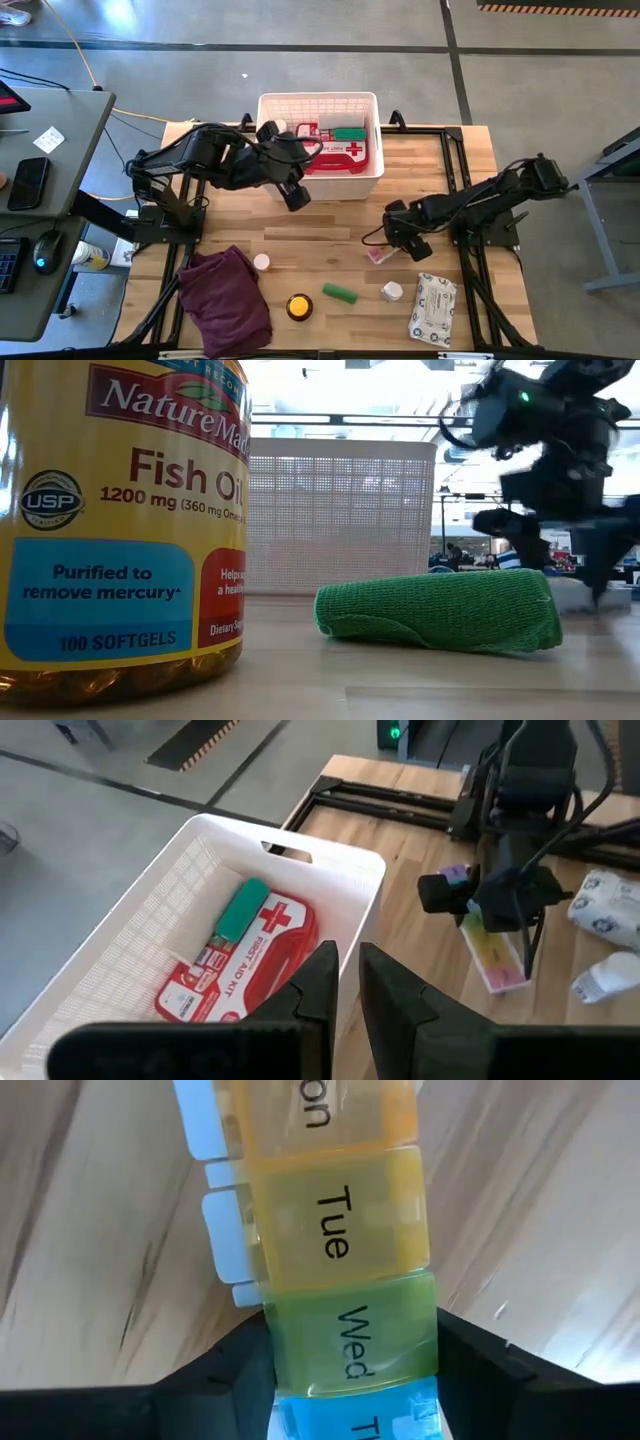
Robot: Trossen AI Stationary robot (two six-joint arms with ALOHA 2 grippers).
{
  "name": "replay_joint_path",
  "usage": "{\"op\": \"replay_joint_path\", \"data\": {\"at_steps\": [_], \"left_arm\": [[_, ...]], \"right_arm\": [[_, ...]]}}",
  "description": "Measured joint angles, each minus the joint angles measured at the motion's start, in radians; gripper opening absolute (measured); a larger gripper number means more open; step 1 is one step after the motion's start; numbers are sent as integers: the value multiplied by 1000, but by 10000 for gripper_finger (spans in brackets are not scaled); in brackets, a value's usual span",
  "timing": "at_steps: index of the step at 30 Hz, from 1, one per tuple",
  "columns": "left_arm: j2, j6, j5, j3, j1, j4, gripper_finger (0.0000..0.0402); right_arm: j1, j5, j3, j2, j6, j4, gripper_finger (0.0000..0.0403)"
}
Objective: Pick & place medical supplies in basket/bin
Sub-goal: Put the medicine organizer into the white bin
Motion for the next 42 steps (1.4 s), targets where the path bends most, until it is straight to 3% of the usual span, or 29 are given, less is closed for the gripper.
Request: {"op": "replay_joint_path", "data": {"at_steps": [9, 19, 25, 28, 31, 37, 42], "left_arm": [[0, 35, -41, 0, 0, -22, 81], [-55, 98, -179, 0, 1, 82, 81], [-102, 202, -236, 1, 1, 183, 81], [-113, 236, -262, 0, 1, 222, 81], [-121, 278, -277, 0, 1, 244, 81], [-133, 366, -330, 0, 1, 287, 81], [-148, 402, -358, -1, 8, 326, 81]], "right_arm": [[0, -19, 154, -1, 201, -3, 214], [0, -77, 580, -1, 342, -38, 204], [-22, 75, 818, -1, 294, -36, 208], [-67, 186, 897, 4, 220, -18, 205], [-135, 224, 955, 28, 179, -11, 206], [-281, 213, 1031, 113, 148, 0, 207], [-377, 129, 1046, 205, 162, -1, 207]]}}
